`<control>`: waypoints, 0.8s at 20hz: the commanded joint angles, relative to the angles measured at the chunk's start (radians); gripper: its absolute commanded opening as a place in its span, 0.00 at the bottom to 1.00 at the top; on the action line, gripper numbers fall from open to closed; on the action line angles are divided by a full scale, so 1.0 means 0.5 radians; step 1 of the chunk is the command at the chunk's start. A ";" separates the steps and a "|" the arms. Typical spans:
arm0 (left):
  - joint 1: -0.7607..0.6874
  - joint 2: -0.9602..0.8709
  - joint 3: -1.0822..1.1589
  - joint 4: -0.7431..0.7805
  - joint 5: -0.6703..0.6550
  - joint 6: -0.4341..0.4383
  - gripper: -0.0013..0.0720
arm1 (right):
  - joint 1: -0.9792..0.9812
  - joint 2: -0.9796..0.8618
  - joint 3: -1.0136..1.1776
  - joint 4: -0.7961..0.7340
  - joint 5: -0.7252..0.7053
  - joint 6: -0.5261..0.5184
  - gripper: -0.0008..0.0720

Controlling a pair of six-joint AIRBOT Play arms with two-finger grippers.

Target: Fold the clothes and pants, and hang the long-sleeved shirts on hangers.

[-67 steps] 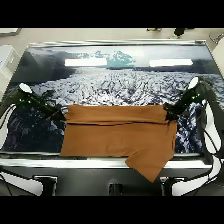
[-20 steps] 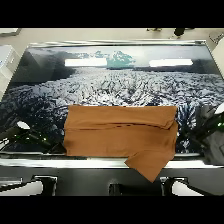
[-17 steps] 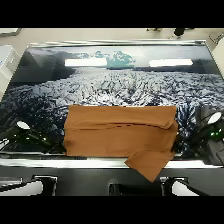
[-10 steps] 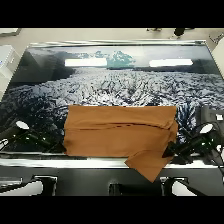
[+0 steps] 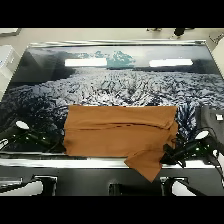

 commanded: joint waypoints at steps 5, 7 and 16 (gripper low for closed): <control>-0.001 0.052 0.420 -0.002 -0.167 -0.097 0.04 | 0.000 0.036 0.568 0.033 0.313 -0.008 0.06; -0.047 0.002 0.613 -0.002 -0.163 -0.135 0.04 | 0.004 -0.015 0.787 0.093 0.281 0.017 0.06; -0.243 -0.723 1.657 -0.011 -0.215 -0.474 0.04 | 0.006 -0.655 1.675 0.477 0.039 0.047 0.06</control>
